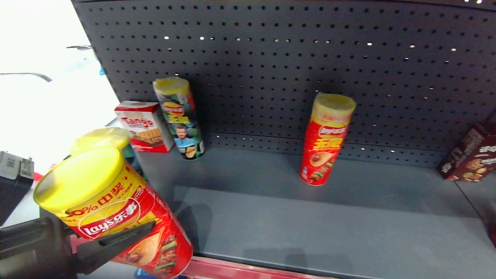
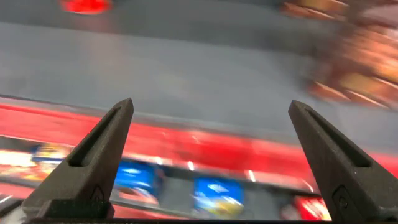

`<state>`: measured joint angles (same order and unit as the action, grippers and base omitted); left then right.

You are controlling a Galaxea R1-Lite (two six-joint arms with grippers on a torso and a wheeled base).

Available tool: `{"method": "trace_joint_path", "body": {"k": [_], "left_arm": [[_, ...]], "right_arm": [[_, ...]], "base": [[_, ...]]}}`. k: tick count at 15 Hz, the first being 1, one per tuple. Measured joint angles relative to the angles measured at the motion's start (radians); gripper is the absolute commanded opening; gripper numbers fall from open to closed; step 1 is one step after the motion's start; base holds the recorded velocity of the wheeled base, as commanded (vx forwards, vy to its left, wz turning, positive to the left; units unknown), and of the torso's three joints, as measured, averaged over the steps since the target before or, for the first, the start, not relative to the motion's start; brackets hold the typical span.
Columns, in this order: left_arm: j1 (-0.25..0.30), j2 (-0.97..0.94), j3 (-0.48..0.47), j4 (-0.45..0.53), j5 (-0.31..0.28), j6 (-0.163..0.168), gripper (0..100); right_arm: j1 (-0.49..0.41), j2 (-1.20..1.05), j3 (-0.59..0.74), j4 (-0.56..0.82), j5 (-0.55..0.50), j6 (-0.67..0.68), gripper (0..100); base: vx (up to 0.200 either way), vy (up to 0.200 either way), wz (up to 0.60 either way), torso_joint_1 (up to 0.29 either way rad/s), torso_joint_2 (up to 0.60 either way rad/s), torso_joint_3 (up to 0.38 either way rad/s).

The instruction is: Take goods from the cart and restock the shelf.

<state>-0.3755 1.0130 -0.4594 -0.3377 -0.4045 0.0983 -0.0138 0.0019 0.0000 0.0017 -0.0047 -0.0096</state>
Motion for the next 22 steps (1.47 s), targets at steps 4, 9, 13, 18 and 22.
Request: {"method": "trace_joint_path", "body": {"k": [4,9,13,18,22], "left_arm": [[0.000,0.002,0.003,0.001,0.000,0.000,0],[-0.001,-0.002,0.013,-0.002,0.000,-0.002,0],[0.001,-0.003,0.013,0.000,0.002,-0.006,0],[0.001,-0.004,0.011,0.001,0.001,-0.007,0],[0.002,-0.005,0.012,0.000,0.002,-0.007,0]], "right_arm": [[0.000,0.000,0.000,0.000,0.000,0.000,100],[0.000,0.000,0.000,-0.001,0.000,0.001,100],[0.000,0.000,0.000,0.000,0.000,0.001,100],[0.000,0.000,0.000,0.000,0.000,0.001,100],[0.000,0.000,0.000,0.000,0.000,0.001,100]], "base": [[0.000,0.000,0.00,0.000,0.00,0.000],[0.000,0.000,-0.12,0.000,0.00,0.000],[0.000,0.000,0.00,0.000,0.00,0.000],[0.000,0.000,-0.24,0.002,0.00,0.001],[0.000,0.000,0.00,0.000,0.00,0.000]]}}
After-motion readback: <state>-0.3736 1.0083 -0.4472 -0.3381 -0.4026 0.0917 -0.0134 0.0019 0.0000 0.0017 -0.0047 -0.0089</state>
